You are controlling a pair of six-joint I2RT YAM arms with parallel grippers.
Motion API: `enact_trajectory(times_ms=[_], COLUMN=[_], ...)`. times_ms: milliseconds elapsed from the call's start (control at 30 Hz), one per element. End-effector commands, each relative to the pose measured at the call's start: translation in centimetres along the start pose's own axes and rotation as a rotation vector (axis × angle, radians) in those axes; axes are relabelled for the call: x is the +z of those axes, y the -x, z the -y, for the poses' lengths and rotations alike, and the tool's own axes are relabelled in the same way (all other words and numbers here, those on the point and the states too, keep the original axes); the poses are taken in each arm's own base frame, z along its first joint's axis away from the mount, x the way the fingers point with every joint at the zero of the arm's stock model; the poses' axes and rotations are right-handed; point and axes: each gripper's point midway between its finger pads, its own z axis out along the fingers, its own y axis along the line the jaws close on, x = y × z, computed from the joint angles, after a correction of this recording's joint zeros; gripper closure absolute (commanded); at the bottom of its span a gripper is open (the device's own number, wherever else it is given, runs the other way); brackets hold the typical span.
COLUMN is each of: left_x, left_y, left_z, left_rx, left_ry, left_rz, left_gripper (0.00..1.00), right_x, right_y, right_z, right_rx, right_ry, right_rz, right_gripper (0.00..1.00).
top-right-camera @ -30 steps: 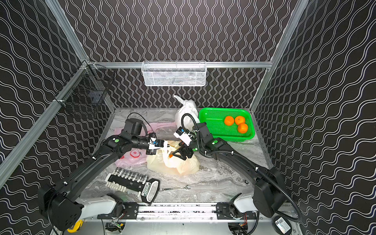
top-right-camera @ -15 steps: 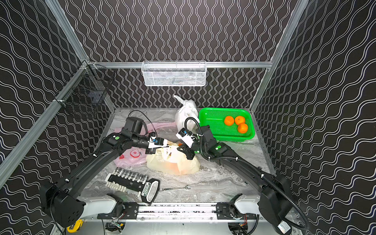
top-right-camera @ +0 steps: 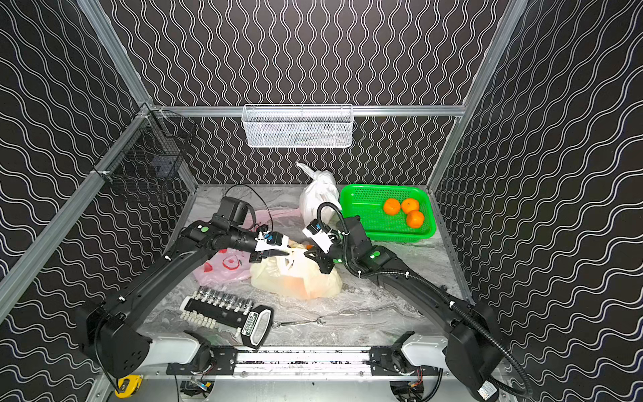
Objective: Place the oranges into plastic bags & tie knots
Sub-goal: Tie the plastic bag at the center of the board.
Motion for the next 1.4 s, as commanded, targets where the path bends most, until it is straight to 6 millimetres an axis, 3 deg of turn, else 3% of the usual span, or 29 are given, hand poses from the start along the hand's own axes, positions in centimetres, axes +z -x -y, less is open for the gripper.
enact_trajectory(times_ms=[0,833,1133,1200,1233,1367], left_x=[0.0,0.8,0.8,0.8,0.7,0.4], left_y=[-0.2,-3.0,-2.9,-2.8,-2.6,-1.8], left_z=[0.6,0.9,0.1,0.0,0.0,-0.5], left_rx=[-0.003,-0.007,0.022,0.037,0.047,0.083], left_ry=[-0.025,-0.029,-0.004,0.007,0.014,0.048], left_rz=[-0.008,-0.145,-0.161,-0.158,-0.157,-0.141], left_gripper=[0.77,0.75,1.00,1.00,1.00,1.00], right_x=[-0.3,-1.0,-1.1,-1.3,-1.5,-3.0], right_y=[1.2,2.8,2.8,2.7,2.7,3.8], right_z=[0.3,-0.3,-0.8,-0.9,-0.9,-0.1], right_rx=[-0.011,0.017,0.015,0.019,0.019,0.045], right_ry=[-0.031,-0.008,0.019,0.018,0.013,-0.067], right_rz=[0.052,0.140,0.134,0.128,0.125,0.153], right_gripper=[0.94,0.94,0.93,0.86,0.77,0.27])
